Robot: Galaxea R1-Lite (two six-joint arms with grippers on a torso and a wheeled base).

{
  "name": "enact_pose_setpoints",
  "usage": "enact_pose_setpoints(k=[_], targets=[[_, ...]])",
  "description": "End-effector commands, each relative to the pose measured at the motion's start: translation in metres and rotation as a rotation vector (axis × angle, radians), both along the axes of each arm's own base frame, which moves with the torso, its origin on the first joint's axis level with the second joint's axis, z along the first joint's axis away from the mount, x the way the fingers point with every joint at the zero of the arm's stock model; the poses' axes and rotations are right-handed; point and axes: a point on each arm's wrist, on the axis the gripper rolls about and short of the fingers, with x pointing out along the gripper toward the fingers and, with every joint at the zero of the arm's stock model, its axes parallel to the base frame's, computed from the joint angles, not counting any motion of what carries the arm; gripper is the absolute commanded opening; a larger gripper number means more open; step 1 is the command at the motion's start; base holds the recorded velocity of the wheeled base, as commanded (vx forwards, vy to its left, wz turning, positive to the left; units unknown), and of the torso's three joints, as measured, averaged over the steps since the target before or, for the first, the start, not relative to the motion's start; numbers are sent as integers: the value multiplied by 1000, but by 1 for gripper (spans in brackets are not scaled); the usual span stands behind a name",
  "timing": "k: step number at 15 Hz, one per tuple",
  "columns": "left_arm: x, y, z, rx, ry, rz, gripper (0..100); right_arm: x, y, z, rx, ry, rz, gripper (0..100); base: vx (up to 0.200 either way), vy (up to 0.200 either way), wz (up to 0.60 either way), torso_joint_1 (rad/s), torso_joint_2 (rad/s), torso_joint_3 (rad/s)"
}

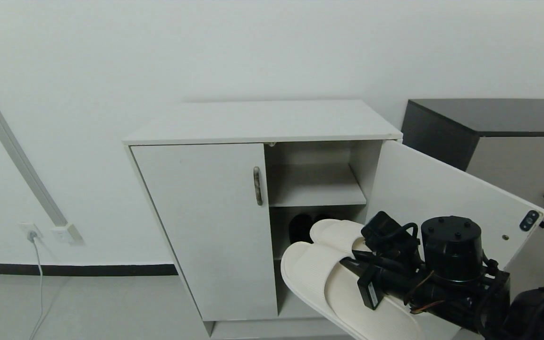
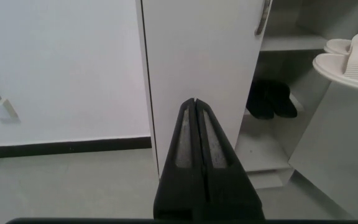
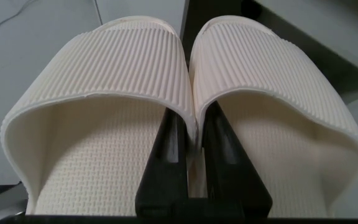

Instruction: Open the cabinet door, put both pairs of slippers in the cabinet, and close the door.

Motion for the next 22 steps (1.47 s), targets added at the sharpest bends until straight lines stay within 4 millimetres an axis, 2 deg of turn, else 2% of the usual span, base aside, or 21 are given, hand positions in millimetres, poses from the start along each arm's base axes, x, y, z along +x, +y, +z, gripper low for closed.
enact_pose_setpoints(k=[1,10,22], targets=[[0,0,0,0,1,0,0,-1,1,-1,-2,2,4,0,0,0,0,-129,466,339],[0,0,0,4,1,-1,0,-1,3,-5,-12,14,10,0,0,0,0,-82,452,372],[0,0,0,1,1,-1,0,0,4,-7,0,-2,12,0,0,0,0,-2,49,38]])
